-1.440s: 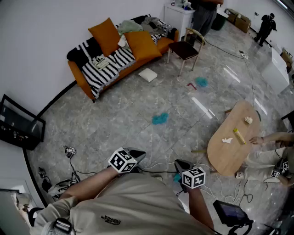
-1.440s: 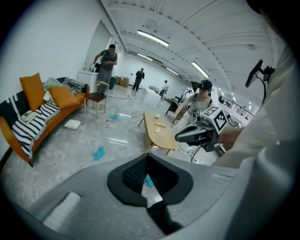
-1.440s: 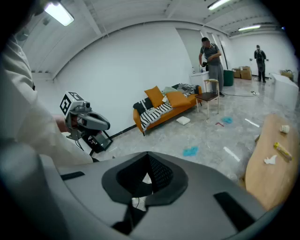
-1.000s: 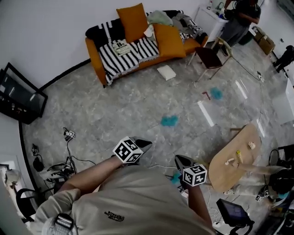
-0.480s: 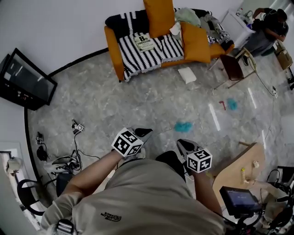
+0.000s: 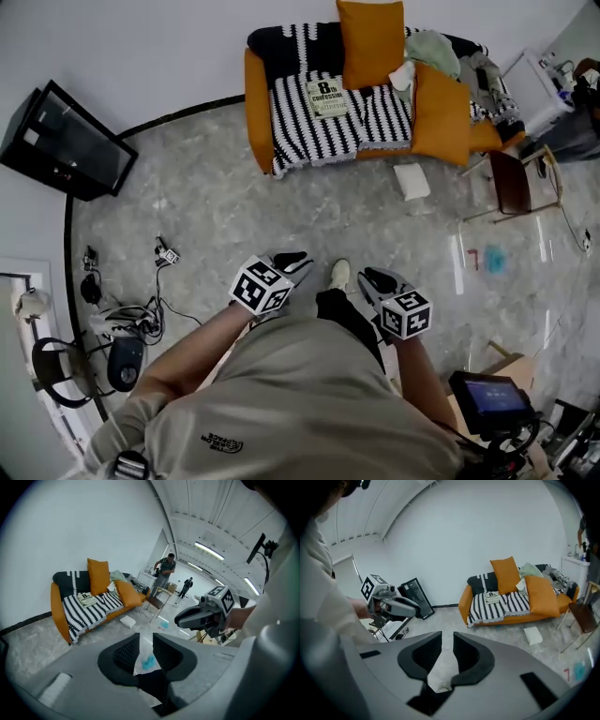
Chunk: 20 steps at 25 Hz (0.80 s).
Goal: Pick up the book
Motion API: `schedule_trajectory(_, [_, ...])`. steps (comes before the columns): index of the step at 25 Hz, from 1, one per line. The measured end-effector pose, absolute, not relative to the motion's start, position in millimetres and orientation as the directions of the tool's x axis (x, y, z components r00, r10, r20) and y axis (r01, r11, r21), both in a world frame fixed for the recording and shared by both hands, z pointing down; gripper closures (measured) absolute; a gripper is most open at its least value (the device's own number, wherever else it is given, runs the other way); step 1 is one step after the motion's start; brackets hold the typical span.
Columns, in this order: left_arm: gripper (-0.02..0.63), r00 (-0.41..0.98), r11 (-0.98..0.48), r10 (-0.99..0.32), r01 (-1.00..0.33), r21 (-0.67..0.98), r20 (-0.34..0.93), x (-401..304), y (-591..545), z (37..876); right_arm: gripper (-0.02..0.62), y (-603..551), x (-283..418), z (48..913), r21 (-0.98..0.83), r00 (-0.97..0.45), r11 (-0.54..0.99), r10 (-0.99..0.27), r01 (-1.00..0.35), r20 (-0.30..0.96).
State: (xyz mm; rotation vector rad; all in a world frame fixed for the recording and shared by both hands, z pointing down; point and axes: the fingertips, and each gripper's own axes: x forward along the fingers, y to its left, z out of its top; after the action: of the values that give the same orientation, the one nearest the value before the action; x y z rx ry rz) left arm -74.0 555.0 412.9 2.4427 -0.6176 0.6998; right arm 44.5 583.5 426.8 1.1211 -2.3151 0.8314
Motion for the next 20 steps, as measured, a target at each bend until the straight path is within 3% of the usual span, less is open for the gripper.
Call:
schedule_trajectory(10, [0.522,0.712,-0.635,-0.387,-0.667,0.391,0.586,18,370,395,0.494,382,163,427,-0.365,-0.657,0.584,-0.426,-0.725,0.622])
schedule_trajectory(20, [0.517,0.682,-0.56,-0.45,-0.718,0.413,0.577,-9,269,412,0.489,271,149,447,-0.393,-0.677,0.589,-0.4,-0.706,0.618])
